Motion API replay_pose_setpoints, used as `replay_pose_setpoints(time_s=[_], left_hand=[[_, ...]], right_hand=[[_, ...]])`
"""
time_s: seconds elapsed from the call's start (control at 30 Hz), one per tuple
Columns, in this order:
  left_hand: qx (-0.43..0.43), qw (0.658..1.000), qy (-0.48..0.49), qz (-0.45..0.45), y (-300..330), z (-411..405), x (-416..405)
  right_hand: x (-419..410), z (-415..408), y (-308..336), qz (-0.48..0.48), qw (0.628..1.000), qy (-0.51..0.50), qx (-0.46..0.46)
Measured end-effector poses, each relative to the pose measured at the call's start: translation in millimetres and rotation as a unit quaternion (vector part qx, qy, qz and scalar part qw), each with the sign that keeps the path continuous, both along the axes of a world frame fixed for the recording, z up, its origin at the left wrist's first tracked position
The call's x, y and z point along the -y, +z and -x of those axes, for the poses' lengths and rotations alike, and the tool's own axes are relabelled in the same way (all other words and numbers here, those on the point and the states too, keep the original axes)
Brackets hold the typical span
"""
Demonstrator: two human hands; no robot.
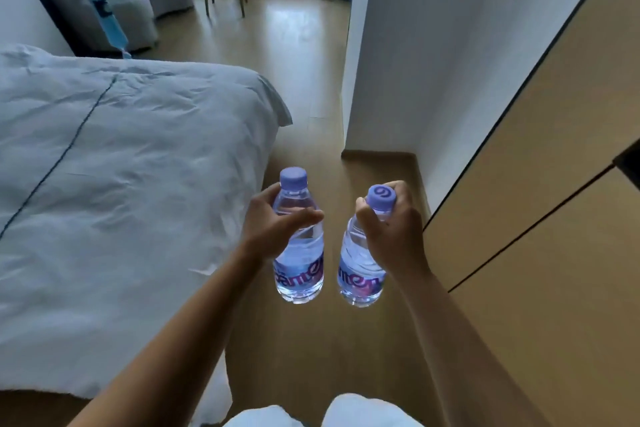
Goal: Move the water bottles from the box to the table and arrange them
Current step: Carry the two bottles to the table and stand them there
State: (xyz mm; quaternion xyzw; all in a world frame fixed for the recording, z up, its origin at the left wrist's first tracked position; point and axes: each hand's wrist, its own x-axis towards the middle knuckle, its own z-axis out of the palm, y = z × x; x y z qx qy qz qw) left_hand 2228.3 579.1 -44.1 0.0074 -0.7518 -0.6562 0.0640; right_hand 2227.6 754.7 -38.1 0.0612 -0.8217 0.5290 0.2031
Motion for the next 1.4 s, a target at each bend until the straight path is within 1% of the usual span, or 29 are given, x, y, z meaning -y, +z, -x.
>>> replay_pose_setpoints(time_s=[0.13,0.3,0.43,0.5,0.67,0.87,1.0,1.1,1.27,1.4], left_hand=[[-0.006,0.999,-0.041,0.000,-9.9,81.4,-11.0],[-0.008,0.999,-0.041,-0.005,-19.0,189.9,-31.6],[-0.016,1.000,-0.019,-0.008,-16.4,289.5,-53.9],[-0.014,1.000,-0.007,-0.001,-14.5,331.4,-61.0],[-0.016,0.998,0.054,0.015,-7.1,431.0,-59.7],[0.008,0.994,0.109,0.007,-12.2,546.2,-27.9],[0.005,0.996,0.088,0.033,-15.8,632.0,-1.0],[0.002,0.995,0.090,0.043,-13.4,713.8,29.5],[0.010,0.995,0.086,0.053,3.8,843.0,80.7],[0.010,0.996,0.073,0.047,16.3,928.1,107.9]], right_hand=[[-7.3,77.1,-5.4,0.011,0.999,-0.032,-0.006],[-26.3,187.3,-12.8,0.002,1.000,-0.020,0.014],[-44.6,291.3,-5.5,-0.003,1.000,0.002,0.002],[-51.7,341.3,0.2,-0.023,1.000,0.015,-0.002],[-51.2,462.9,14.2,-0.054,0.997,0.056,0.013],[-22.2,584.1,2.0,-0.025,0.996,0.084,0.025],[11.3,667.0,-10.7,-0.031,0.994,0.099,0.029],[42.8,746.7,-11.6,-0.021,0.996,0.084,0.031],[89.3,872.5,4.0,-0.025,0.997,0.065,0.023],[113.8,956.2,14.2,-0.014,0.998,0.053,0.025]])
